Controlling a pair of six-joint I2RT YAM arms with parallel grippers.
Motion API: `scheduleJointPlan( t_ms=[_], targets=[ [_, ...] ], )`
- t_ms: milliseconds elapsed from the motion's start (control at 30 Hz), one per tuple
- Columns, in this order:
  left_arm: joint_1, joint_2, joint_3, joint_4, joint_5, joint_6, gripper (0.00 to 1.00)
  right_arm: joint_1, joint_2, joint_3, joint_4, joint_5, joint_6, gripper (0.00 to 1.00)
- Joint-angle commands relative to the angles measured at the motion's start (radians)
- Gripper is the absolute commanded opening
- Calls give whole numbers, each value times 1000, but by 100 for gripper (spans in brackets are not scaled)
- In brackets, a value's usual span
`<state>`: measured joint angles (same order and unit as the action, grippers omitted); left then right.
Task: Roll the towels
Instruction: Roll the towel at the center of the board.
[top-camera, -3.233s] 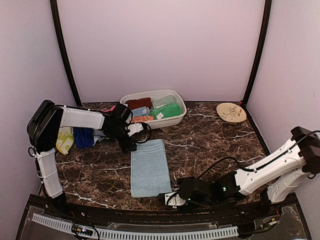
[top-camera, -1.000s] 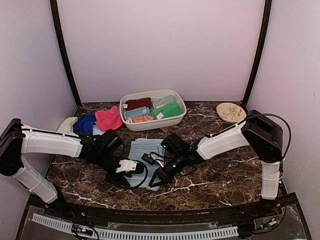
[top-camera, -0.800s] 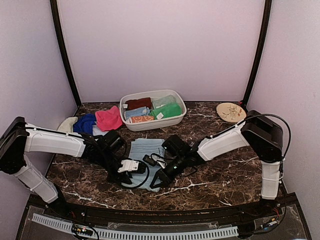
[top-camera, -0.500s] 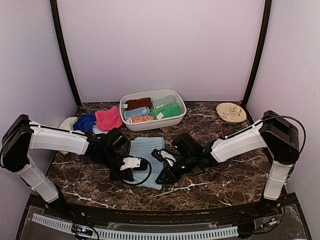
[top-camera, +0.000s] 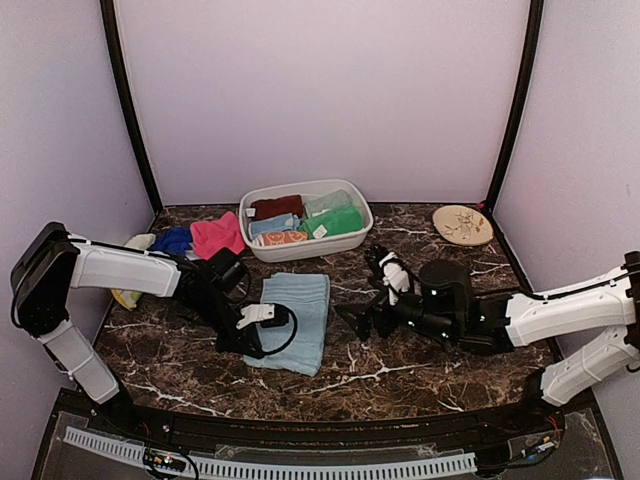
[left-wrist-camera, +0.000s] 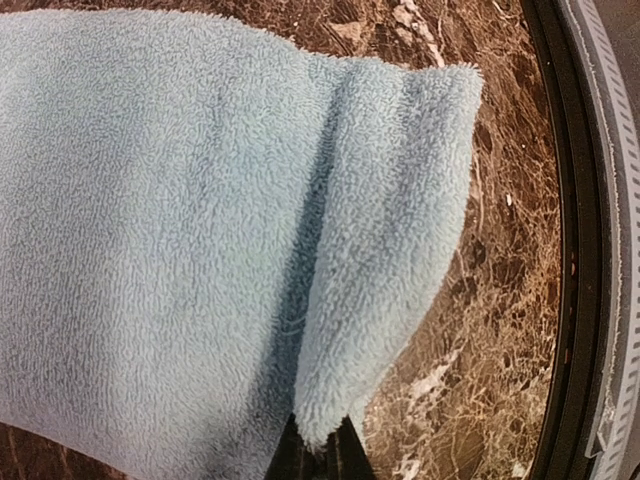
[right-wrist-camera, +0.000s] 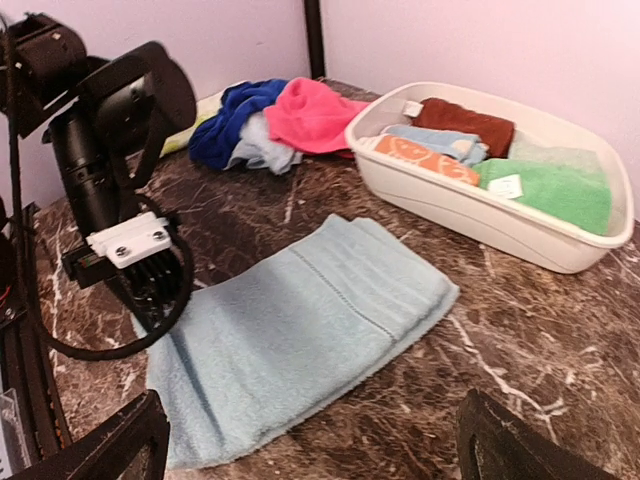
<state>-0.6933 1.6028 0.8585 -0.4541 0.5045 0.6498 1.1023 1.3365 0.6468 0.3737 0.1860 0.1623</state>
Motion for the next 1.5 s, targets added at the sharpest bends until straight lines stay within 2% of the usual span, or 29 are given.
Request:
scheduleJointPlan(
  t_ms=[0, 100, 167, 300, 533, 667, 800, 1033, 1200, 1467],
  targets=[
    [13, 37, 49, -49, 63, -22, 0, -38, -47, -101, 150, 33, 7, 100],
    [23, 60, 65, -61, 88, -33, 0, 69, 41, -30, -16, 83, -214, 93],
    [30, 73, 75, -67, 100, -36, 0, 158, 104, -6, -66, 113, -328, 93],
    [43, 101, 89, -72, 111, -45, 0, 258, 178, -30, 32, 72, -454, 93],
    [59, 123, 89, -68, 114, -45, 0, 269, 368, 0, 219, 90, -524, 80],
    [69, 125, 84, -64, 124, -47, 0, 256, 474, 47, 281, 73, -514, 68],
    [72, 122, 74, -63, 117, -43, 0, 238, 512, 73, 338, 61, -476, 59],
    [72, 119, 80, -61, 112, -43, 0, 228, 516, 79, 369, 71, -429, 56],
    [72, 119, 92, -63, 109, -52, 0, 218, 530, 96, 350, 30, -393, 44],
    [72, 105, 81, -51, 103, -57, 2, 184, 537, 93, 308, -34, -316, 40]
  ],
)
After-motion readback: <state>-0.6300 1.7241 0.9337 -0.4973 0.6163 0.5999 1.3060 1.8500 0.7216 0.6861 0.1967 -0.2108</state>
